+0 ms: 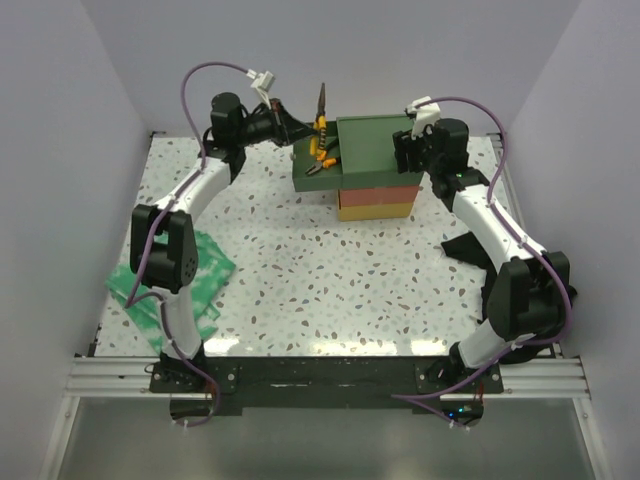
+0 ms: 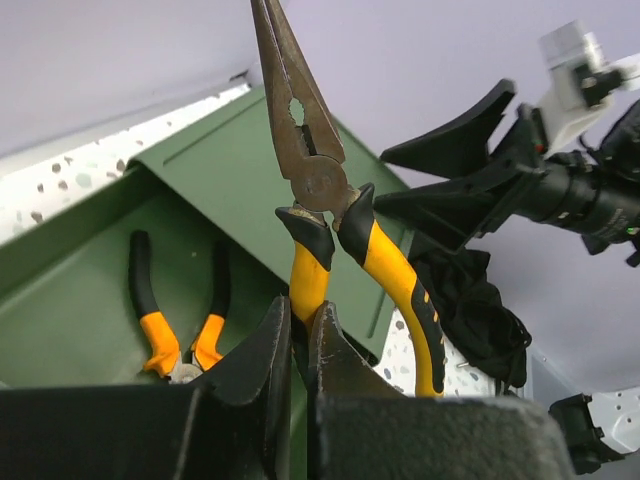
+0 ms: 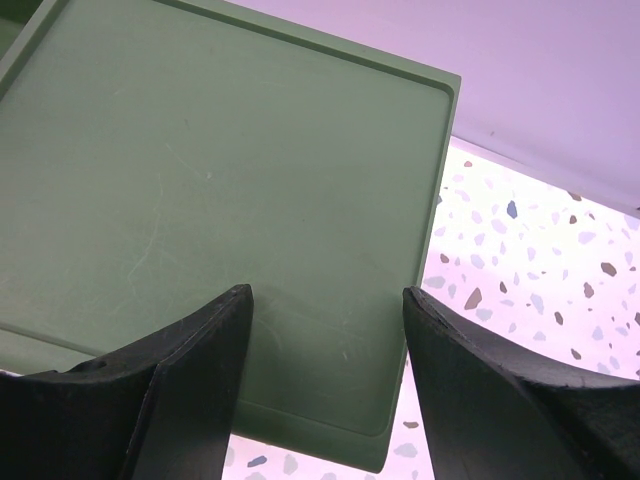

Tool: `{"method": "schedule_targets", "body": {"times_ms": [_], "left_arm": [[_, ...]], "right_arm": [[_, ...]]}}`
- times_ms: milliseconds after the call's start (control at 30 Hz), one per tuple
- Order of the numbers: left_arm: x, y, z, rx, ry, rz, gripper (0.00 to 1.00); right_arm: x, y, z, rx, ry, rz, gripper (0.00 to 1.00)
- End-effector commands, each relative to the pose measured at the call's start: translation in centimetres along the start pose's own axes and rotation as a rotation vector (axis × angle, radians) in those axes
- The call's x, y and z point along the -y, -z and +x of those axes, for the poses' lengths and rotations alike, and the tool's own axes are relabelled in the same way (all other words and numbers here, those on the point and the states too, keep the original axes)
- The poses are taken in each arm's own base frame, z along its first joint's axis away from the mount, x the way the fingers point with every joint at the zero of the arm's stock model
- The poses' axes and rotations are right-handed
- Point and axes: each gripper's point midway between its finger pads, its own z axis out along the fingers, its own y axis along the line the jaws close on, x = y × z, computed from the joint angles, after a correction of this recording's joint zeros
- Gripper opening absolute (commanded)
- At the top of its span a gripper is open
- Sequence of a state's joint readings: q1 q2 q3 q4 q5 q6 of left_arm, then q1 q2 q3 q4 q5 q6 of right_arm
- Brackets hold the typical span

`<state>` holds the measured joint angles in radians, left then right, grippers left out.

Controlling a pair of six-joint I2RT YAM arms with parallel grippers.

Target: Sort the tools into containers

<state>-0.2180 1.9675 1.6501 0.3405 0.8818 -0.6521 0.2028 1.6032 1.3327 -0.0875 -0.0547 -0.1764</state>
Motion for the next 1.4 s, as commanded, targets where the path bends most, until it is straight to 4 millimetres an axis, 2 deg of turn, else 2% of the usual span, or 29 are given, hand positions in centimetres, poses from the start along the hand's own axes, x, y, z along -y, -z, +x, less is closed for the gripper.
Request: {"method": "schedule_targets", "body": {"times_ms": [0,167,333,367,400,467,500,600,633,700,733,800,867,900,967,1000,1033,1067,1100,1167,1200,1333,1367], "left_arm": [[-1.7,-0.8,-0.1,-0.004,-0.036,-0.078,0.00],[-2.7,-1.5,2.3,-0.069,-0.013,-0.128,0.00],[-2.7,-1.0,2.5,-0.088,-0.047,-0.148,0.00],[-2.7,-0.7,2.9,-0.108,-0.041,-0.154,0.04],[-2.7,-0.7,3.1,-0.122,-0.062,-0.150,0.15],[-2.2,-0.3,3.4,-0.164,-0.055,-0.145,0.24],[-2.1,-0.2,3.3,-0.174,-0.077,-0.144,0.32],[-1.2,0.4,1.4,-0.147,-0.141,-0.150,0.42],[-0.4,0.5,-0.1,-0.116,-0.184,-0.143,0.45],[-0.2,1.0,-2.2,-0.076,-0.252,-0.158,0.48],[0.5,1.3,-3.9,-0.038,-0.298,-0.157,0.49],[-0.5,2.7,-6.2,0.021,-0.321,-0.214,0.50],[-2.0,4.1,-8.0,0.091,-0.329,-0.281,0.49],[-4.0,5.6,-8.1,0.106,-0.295,-0.334,0.42],[-6.7,7.1,-7.7,0.105,-0.257,-0.419,0.25],[-8.4,8.3,-7.0,0.098,-0.219,-0.461,0.07],[-9.2,8.9,-6.6,0.099,-0.202,-0.479,0.00],[-9.8,9.4,-6.2,0.099,-0.185,-0.495,0.00],[-10.9,10.1,-4.8,0.082,-0.164,-0.520,0.00],[-11.3,10.4,-3.8,0.067,-0.167,-0.533,0.00],[-12.0,10.6,-2.4,0.045,-0.155,-0.543,0.00],[-13.2,10.0,0.9,-0.007,-0.085,-0.532,0.00],[-13.0,9.6,1.2,-0.016,-0.083,-0.516,0.00]], "right_arm": [[-2.3,1.3,12.2,-0.398,0.002,-0.084,0.66],[-2.2,1.6,12.4,-0.402,0.004,-0.081,0.66],[-2.1,1.6,12.3,-0.401,0.009,-0.078,0.66],[-2.0,1.6,12.1,-0.397,0.012,-0.073,0.66],[-2.0,1.6,12.2,-0.398,0.012,-0.074,0.66],[-2.0,1.6,12.2,-0.398,0.015,-0.074,0.66],[-2.0,1.6,12.1,-0.395,0.015,-0.075,0.66],[-2.1,1.7,12.2,-0.395,0.016,-0.077,0.67],[-2.1,1.7,12.3,-0.399,0.016,-0.078,0.67],[-2.1,1.7,12.4,-0.402,0.018,-0.079,0.67],[-2.1,1.7,12.4,-0.403,0.017,-0.077,0.67],[-2.0,1.7,12.2,-0.398,0.019,-0.077,0.67],[-2.1,1.7,12.2,-0.398,0.020,-0.078,0.67],[-2.0,1.7,12.1,-0.395,0.020,-0.078,0.67],[-2.0,1.7,12.1,-0.393,0.022,-0.078,0.67],[-2.0,1.8,12.1,-0.392,0.022,-0.076,0.67],[-2.1,1.8,12.0,-0.392,0.025,-0.078,0.67],[-2.0,1.9,12.2,-0.395,0.024,-0.076,0.67],[-2.0,1.9,12.3,-0.398,0.024,-0.076,0.67],[-2.0,1.9,12.4,-0.400,0.024,-0.073,0.67],[-2.0,1.9,12.5,-0.403,0.024,-0.074,0.67],[-2.0,1.7,12.4,-0.405,0.024,-0.074,0.67],[-2.0,1.5,12.3,-0.405,0.024,-0.074,0.67]]}}
